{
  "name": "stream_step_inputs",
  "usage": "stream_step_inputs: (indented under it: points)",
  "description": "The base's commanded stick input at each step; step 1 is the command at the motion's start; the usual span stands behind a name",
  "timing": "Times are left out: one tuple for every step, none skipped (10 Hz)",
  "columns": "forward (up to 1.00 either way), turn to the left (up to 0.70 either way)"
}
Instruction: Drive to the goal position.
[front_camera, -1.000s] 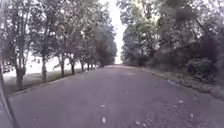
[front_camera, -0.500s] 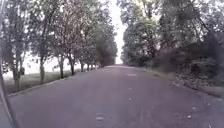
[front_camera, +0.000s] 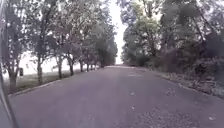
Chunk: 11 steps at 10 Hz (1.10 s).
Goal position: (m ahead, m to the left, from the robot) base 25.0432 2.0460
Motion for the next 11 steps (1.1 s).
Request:
stream_step_inputs:
  points:
    - [0.7, 0.0]
    - [0.7, 0.0]
    - [0.7, 0.0]
    - [0.7, 0.0]
    - [0.7, 0.0]
    - [0.7, 0.0]
    - [0.7, 0.0]
    - [0.7, 0.0]
    - [0.7, 0.0]
    - [0.7, 0.0]
    - [0.7, -0.1]
